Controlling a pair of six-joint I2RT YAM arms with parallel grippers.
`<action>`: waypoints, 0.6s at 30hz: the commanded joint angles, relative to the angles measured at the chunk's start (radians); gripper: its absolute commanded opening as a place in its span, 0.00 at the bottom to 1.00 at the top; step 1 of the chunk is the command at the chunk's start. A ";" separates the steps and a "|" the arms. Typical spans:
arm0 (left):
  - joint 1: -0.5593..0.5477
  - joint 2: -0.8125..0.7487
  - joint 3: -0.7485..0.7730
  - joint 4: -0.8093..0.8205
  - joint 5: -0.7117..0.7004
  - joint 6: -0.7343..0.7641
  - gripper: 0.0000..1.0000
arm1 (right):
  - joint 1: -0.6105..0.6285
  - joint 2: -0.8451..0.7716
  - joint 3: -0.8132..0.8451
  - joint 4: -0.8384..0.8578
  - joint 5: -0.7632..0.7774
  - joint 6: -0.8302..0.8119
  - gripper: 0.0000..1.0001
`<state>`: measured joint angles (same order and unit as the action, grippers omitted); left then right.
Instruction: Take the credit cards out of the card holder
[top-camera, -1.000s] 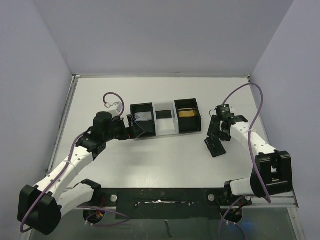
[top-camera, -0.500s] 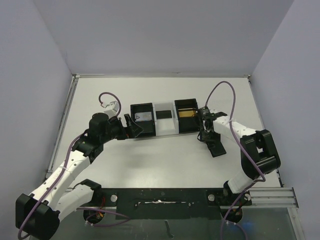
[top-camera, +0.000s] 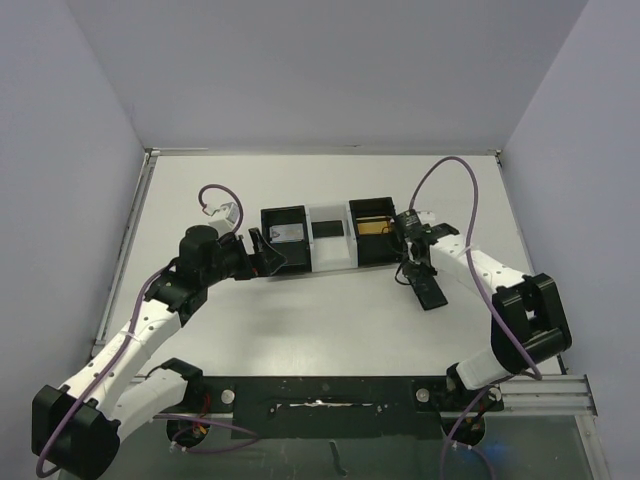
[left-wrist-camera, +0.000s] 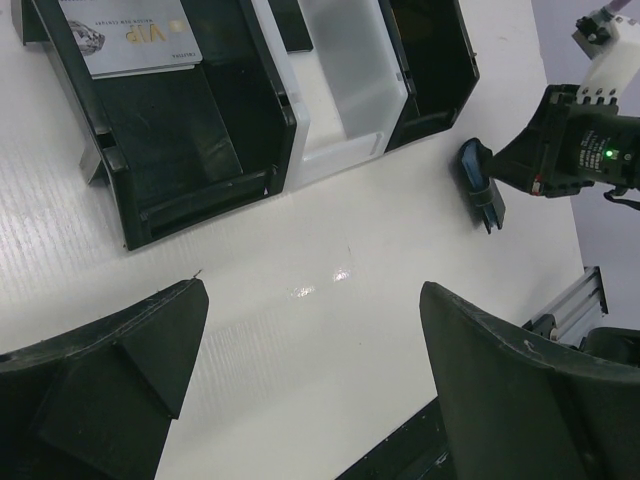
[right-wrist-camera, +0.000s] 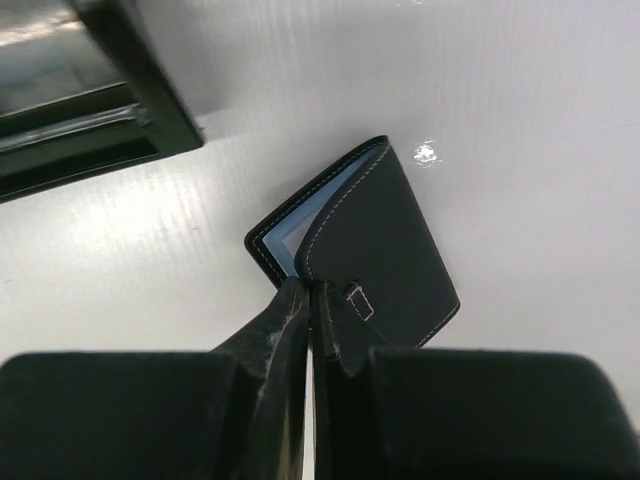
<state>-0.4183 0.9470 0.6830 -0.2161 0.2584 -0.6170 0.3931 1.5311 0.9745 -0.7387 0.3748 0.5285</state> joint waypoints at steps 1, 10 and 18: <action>-0.004 0.001 0.006 0.060 0.007 0.009 0.87 | 0.033 -0.101 0.021 0.008 -0.084 0.047 0.00; -0.004 -0.003 0.003 0.055 -0.053 -0.010 0.89 | 0.125 -0.229 -0.061 0.155 -0.457 0.175 0.00; -0.004 -0.042 0.003 0.024 -0.132 -0.025 0.96 | 0.157 -0.244 -0.125 0.405 -0.796 0.283 0.00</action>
<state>-0.4183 0.9390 0.6754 -0.2150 0.1806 -0.6327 0.5423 1.3262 0.8780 -0.5434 -0.1764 0.7197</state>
